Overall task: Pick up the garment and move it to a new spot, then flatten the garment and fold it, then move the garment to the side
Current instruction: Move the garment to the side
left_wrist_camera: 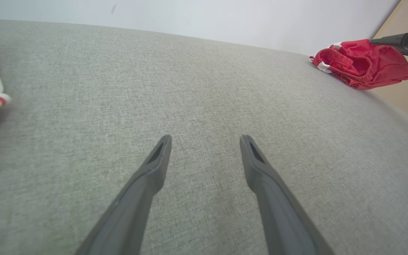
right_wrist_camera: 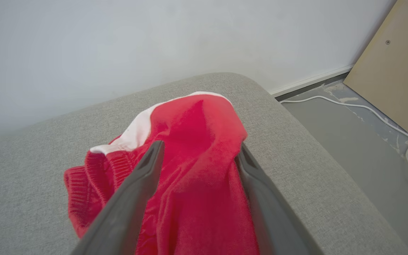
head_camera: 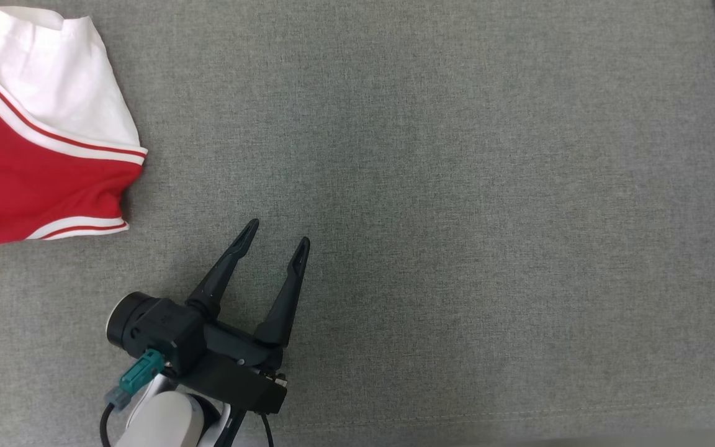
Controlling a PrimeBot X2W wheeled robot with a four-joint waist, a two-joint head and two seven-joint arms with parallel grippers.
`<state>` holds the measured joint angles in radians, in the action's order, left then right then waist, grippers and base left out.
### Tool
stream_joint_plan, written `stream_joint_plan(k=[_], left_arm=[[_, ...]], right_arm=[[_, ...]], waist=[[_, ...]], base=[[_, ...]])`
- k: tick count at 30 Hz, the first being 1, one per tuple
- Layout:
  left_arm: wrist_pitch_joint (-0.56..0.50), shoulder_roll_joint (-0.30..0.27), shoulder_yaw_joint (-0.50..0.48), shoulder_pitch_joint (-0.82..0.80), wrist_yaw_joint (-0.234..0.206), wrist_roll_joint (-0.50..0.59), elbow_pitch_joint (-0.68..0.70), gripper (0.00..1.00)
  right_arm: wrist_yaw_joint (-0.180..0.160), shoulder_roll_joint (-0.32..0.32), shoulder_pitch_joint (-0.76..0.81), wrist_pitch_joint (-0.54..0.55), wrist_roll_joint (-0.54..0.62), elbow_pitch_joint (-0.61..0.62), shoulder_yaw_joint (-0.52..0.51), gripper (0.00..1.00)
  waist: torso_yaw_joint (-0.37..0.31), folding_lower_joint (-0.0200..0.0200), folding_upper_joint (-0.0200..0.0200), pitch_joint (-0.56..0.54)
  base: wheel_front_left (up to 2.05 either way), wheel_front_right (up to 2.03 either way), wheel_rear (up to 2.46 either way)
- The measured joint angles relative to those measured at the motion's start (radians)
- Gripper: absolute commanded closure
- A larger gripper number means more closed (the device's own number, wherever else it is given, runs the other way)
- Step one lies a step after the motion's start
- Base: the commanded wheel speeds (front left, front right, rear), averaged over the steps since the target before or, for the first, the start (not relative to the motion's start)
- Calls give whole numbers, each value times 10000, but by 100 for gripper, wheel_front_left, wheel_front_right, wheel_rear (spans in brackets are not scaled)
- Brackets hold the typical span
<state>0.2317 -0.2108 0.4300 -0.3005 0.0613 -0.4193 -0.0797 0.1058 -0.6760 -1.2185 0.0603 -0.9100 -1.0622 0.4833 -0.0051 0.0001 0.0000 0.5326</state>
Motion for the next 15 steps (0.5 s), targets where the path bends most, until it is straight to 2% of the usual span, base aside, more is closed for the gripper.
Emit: stream_joint_plan(k=[15], left_arm=[[31,77,-10,1,6,-8,-364,0]], right_arm=[[4,242,-12,-445,828,-282,704,0]], waist=[[-133,-1,0,-516]], base=[[0,0,0]])
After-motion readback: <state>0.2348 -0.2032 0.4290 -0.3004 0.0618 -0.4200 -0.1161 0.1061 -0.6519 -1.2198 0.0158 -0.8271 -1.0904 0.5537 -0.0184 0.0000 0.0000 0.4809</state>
